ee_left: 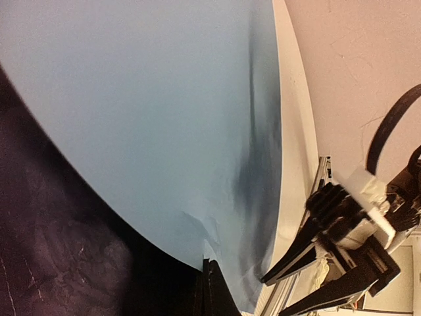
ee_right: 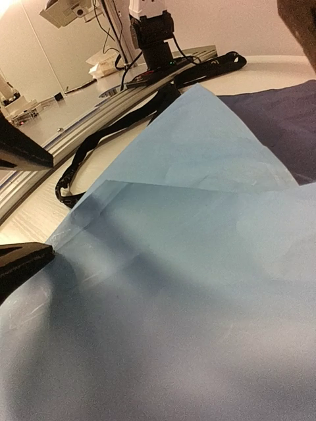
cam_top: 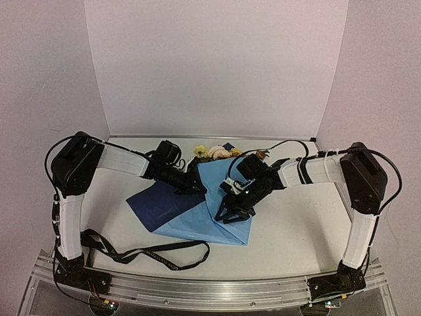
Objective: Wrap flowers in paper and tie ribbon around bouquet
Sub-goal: Fold the one-fourth-folded wrapping paper at the center of the board, then press the fold line at the center of the board.
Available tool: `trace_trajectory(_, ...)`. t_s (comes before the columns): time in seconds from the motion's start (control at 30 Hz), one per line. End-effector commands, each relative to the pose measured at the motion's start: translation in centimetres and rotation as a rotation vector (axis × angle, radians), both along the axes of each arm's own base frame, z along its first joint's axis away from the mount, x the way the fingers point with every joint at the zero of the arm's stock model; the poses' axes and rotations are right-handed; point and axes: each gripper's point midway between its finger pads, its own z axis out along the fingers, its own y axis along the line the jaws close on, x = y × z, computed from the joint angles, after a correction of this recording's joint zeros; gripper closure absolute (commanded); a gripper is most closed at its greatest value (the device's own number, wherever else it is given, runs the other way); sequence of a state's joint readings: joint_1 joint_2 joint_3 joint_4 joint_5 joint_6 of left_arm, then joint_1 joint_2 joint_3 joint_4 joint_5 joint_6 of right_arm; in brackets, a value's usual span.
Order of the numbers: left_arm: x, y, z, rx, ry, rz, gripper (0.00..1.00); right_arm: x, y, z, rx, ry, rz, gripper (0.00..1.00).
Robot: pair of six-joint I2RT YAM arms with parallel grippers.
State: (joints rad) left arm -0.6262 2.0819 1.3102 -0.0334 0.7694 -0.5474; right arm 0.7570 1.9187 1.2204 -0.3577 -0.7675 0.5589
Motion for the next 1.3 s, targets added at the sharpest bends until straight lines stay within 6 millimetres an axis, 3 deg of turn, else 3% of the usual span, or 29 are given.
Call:
trace_trajectory(0.0,0.5,0.6,2.4,-0.019,-0.071,0.032,1.0,0.6,-0.6,1.9,0.018,-0.032,-0.085,0.68)
trace_trajectory(0.13,0.4,1.1,2.4,-0.009,-0.078,0.055,1.0,0.3,-1.5,0.6,-0.006,-0.016,-0.136,0.79)
trace_trajectory(0.27,0.5,1.4,2.4,-0.001,-0.094,0.075,1.0,-0.1,-2.3,-0.8,-0.02,-0.008,-0.173,0.83)
trace_trajectory(0.6,0.8,2.4,0.8,0.057,-0.09,0.132,1.0,-0.4,-3.6,-4.2,-0.062,0.001,-0.243,0.86)
trace_trajectory(0.87,1.4,2.7,0.6,0.079,-0.084,0.177,0.99,-1.1,-4.5,-5.2,-0.093,-0.022,-0.243,0.86)
trace_trajectory(1.0,1.3,2.9,2.6,0.06,-0.095,0.192,0.8,-1.3,-4.6,-4.9,-0.101,-0.041,-0.231,0.86)
trace_trajectory(1.13,0.1,4.7,4.9,0.082,-0.092,0.247,0.55,-1.1,-4.2,-3.9,-0.099,-0.06,-0.208,0.86)
trace_trajectory(1.27,-2.1,7.0,5.6,0.111,-0.06,0.302,0.5,-0.7,-3.0,-2.7,-0.082,-0.067,-0.175,0.86)
